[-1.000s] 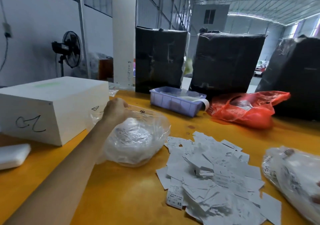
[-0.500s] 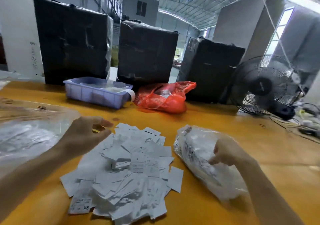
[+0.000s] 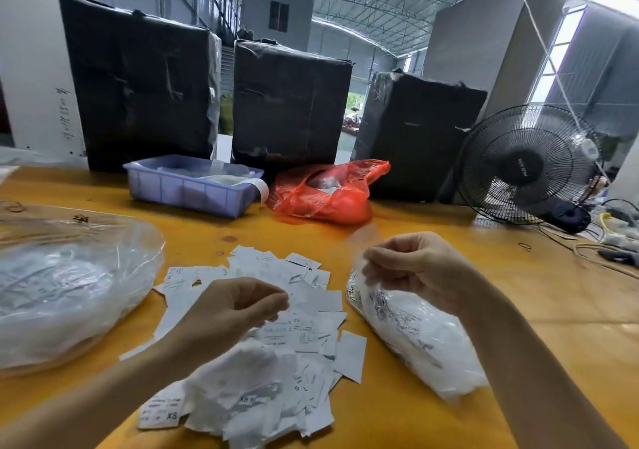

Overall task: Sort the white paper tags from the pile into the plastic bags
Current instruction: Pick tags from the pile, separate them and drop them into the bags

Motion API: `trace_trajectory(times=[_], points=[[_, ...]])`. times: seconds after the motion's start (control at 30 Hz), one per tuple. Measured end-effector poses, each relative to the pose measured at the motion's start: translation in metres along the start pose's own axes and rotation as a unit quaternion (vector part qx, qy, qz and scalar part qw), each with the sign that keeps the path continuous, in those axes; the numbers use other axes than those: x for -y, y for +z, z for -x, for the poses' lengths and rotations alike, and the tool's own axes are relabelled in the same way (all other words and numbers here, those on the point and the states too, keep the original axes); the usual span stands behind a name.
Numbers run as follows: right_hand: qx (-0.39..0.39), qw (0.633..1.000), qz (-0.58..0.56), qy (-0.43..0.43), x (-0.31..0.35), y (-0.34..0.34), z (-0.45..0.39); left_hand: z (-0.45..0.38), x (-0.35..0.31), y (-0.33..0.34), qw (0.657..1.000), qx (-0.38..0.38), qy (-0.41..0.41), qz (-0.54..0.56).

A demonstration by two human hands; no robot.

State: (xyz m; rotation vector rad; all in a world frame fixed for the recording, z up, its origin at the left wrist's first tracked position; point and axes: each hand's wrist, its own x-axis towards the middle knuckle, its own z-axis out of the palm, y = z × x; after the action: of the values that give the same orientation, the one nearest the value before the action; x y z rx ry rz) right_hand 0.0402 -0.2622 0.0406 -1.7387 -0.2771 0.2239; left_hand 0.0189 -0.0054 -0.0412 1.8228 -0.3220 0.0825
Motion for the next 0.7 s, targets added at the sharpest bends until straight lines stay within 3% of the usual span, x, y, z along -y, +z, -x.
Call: trace_trajectory(times=[0.17,0.23,0.37,0.53,0.7], points=[[0.093,0.996,0.015,0.008,-0.019,0.057,-0.006,0.004,-0.009,0.009,0.971,0.102,-0.09,0.197],[0.105,0.994,0.036,0.011,-0.026,0.069,-0.007,0.004,-0.009,0.008,0.97,0.098,-0.084,0.208],[0.118,0.992,0.026,0.029,-0.034,0.075,-0.009,0.002,-0.004,0.005,0.978,0.02,-0.107,0.176],[0.086,0.994,0.0,0.072,-0.04,0.08,-0.013,-0.001,0.004,0.0,0.96,-0.046,-0.136,0.241],[-0.017,0.998,-0.057,0.026,-0.044,0.084,-0.017,-0.002,0.004,-0.002,0.966,-0.015,-0.139,0.219]])
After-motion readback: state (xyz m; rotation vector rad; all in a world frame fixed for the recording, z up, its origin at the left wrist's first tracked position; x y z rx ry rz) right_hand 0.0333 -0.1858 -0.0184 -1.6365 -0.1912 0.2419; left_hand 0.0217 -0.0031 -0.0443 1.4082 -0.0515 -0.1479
